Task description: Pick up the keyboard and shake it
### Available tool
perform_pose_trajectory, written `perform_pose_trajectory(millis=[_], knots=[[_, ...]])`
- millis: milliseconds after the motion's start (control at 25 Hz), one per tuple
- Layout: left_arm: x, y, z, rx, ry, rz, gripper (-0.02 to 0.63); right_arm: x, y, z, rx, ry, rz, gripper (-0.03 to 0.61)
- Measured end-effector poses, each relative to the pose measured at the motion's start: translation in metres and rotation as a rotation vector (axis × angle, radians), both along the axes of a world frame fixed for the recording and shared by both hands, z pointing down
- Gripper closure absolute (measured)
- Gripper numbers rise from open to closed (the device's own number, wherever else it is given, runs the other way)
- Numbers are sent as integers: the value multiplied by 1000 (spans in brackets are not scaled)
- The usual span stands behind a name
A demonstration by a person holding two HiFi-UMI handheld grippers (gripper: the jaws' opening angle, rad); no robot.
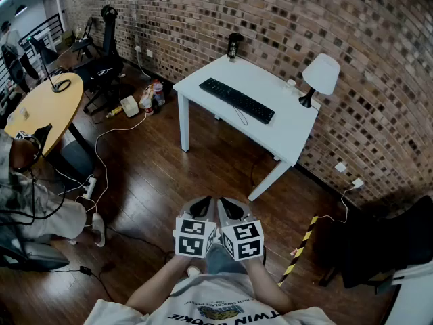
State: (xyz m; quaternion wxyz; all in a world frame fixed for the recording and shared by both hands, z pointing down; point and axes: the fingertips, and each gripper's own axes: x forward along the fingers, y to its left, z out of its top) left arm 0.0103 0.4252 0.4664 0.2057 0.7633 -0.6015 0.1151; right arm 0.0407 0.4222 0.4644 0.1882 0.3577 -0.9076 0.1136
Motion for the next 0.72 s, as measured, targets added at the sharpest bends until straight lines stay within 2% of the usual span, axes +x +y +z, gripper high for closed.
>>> perform_pose_trajectory(millis=[280, 720], knots=[[-6, -76, 8, -6, -8, 8, 607, -5, -74, 12, -18, -16, 13, 577], [-12, -237, 12, -19, -42, 41, 607, -2, -228, 21, -83, -47, 27, 577]])
